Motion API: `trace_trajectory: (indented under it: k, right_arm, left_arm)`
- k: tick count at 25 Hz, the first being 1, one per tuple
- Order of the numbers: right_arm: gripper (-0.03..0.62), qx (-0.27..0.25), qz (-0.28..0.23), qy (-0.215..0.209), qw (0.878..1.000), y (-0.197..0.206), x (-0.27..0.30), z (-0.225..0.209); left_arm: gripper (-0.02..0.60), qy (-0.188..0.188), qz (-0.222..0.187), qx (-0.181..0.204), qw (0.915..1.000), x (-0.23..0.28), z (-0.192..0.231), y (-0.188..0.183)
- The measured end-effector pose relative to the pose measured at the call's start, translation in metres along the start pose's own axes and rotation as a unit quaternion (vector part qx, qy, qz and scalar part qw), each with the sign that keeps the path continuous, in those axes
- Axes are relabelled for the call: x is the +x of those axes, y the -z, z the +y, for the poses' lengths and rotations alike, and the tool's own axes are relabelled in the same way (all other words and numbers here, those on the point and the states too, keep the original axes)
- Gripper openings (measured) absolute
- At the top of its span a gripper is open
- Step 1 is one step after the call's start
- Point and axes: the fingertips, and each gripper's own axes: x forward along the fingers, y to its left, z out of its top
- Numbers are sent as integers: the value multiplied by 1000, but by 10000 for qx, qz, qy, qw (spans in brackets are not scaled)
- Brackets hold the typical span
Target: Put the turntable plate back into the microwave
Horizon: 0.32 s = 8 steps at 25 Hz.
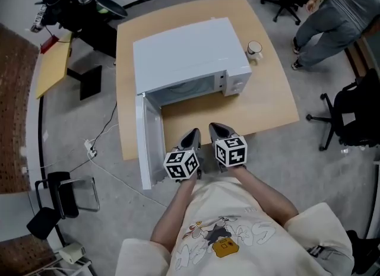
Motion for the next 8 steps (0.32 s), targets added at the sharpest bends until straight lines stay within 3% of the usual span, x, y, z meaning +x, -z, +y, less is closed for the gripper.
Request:
trace_trajectory:
  k: [4, 8]
  right_arm:
    - [5, 59, 112, -193, 9997, 16, 3, 22]
    - [5, -56, 258, -220, 9994, 11, -9, 18]
  left_arm:
    - [-4, -236, 14, -95, 9997, -21, 14, 8]
    - [-3, -190, 13, -245, 9995, -15, -2, 5]
